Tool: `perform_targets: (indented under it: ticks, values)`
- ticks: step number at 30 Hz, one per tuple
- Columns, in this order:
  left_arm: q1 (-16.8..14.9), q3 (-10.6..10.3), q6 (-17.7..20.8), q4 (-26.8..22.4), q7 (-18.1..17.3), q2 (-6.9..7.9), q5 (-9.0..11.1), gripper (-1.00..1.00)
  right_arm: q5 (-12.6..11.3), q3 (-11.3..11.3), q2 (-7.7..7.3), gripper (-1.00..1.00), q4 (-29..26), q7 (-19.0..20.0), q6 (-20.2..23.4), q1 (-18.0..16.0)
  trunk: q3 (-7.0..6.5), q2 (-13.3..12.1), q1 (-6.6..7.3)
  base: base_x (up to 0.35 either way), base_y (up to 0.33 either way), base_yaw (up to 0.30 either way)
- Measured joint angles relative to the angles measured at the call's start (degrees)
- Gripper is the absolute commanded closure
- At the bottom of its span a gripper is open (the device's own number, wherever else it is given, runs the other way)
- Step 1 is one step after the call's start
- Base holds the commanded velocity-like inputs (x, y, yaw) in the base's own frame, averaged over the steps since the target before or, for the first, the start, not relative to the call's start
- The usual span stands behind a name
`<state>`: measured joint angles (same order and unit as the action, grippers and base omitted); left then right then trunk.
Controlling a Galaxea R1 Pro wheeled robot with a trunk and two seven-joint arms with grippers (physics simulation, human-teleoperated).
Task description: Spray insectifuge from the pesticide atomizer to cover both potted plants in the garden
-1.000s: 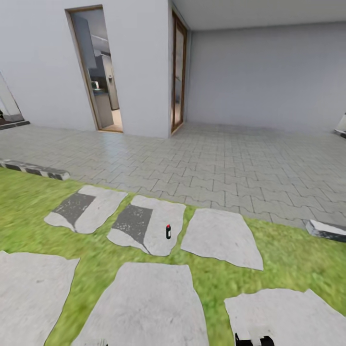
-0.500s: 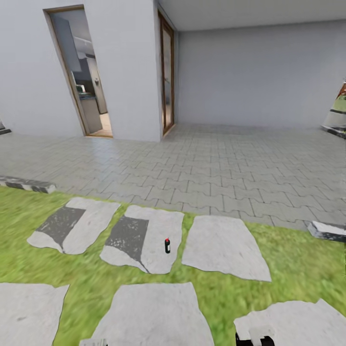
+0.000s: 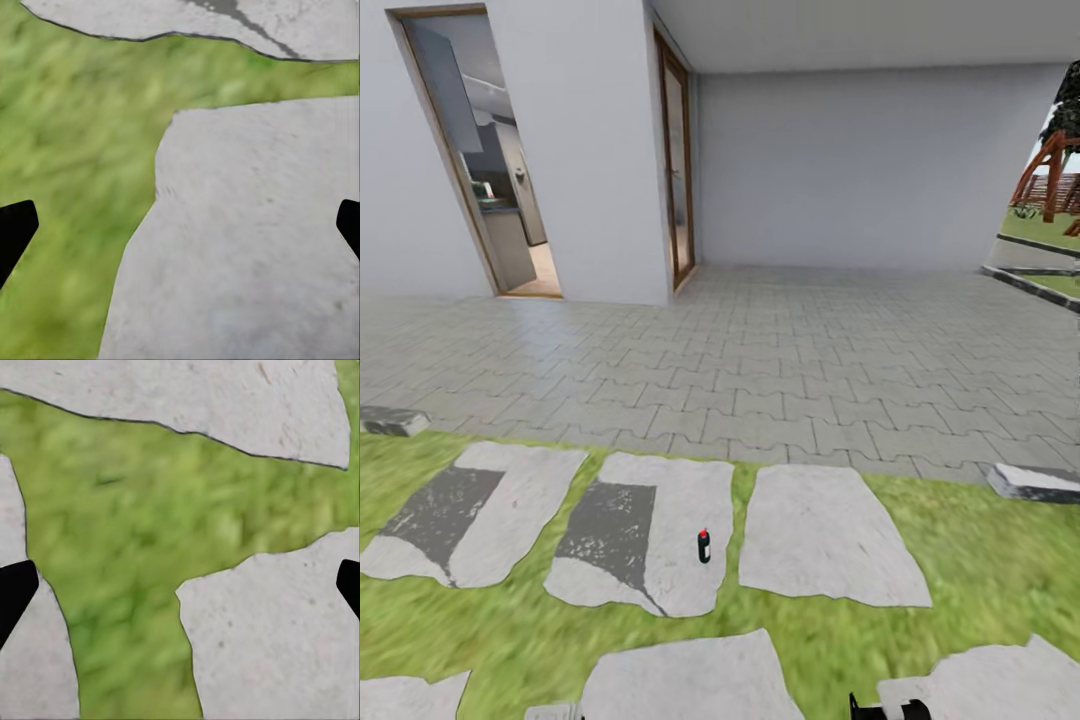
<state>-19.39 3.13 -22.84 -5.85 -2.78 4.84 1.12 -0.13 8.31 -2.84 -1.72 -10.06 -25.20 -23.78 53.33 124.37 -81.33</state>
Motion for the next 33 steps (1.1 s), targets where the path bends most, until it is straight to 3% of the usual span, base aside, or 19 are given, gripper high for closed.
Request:
perform_targets:
  ticks: [5, 17, 33]
  values:
    - [0.0, 0.0, 0.1, 0.0, 0.0, 0.02, 0.1, -1.0, 0.0, 0.0, 0.03, -1.0, 0.0, 0.0, 0.0, 0.0, -0.01, 0.0, -0.03, 0.032, 0.021, -0.038]
    - [0.0, 0.0, 0.0, 0.0, 0.0, 0.12, 0.3, -1.0, 0.0, 0.0, 0.02, -1.0, 0.0, 0.0, 0.0, 0.0, -0.55, 0.0, -0.03, 0.0, 0.005, -0.21]
    - [0.0, 0.1, 0.0, 0.0, 0.0, 0.22, 0.4, -1.0, -0.1, -0.1, 0.01, -1.0, 0.0, 0.0, 0.0, 0.0, -1.27, 0.0, -0.03, -0.076, 0.126, -0.208]
